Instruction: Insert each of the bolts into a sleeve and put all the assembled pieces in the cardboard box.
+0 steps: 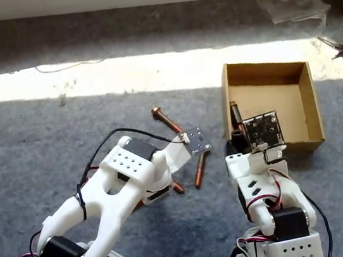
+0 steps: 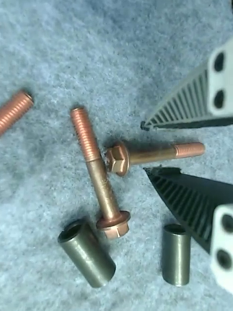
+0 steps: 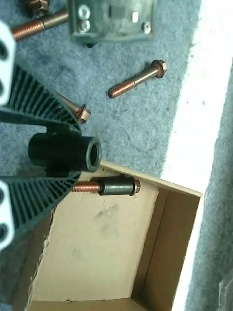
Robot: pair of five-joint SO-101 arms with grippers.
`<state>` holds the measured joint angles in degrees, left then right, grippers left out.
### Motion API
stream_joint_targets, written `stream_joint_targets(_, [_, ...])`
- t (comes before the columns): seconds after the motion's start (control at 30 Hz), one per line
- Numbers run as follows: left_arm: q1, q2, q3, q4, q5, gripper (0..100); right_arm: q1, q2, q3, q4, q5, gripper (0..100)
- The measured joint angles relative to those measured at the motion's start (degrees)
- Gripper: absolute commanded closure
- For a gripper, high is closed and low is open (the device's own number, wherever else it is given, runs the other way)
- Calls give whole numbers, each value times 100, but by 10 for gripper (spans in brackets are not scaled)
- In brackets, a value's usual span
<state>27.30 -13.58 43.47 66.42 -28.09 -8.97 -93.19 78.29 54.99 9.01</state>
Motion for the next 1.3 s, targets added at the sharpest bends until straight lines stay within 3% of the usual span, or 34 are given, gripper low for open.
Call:
stream_joint_targets(0.6, [9,9,501,-1064,0,861,0,0,0,0,0,976])
stream_joint_targets(0.77, [9,9,519,-1125,70,869,0,0,0,0,0,976])
stream_joint_targets(0.93, [18,9,519,-1204,360,949,0,0,0,0,0,976])
stream_joint_targets(1.3, [26,598,352,-1266,404,924,0,0,0,0,0,976])
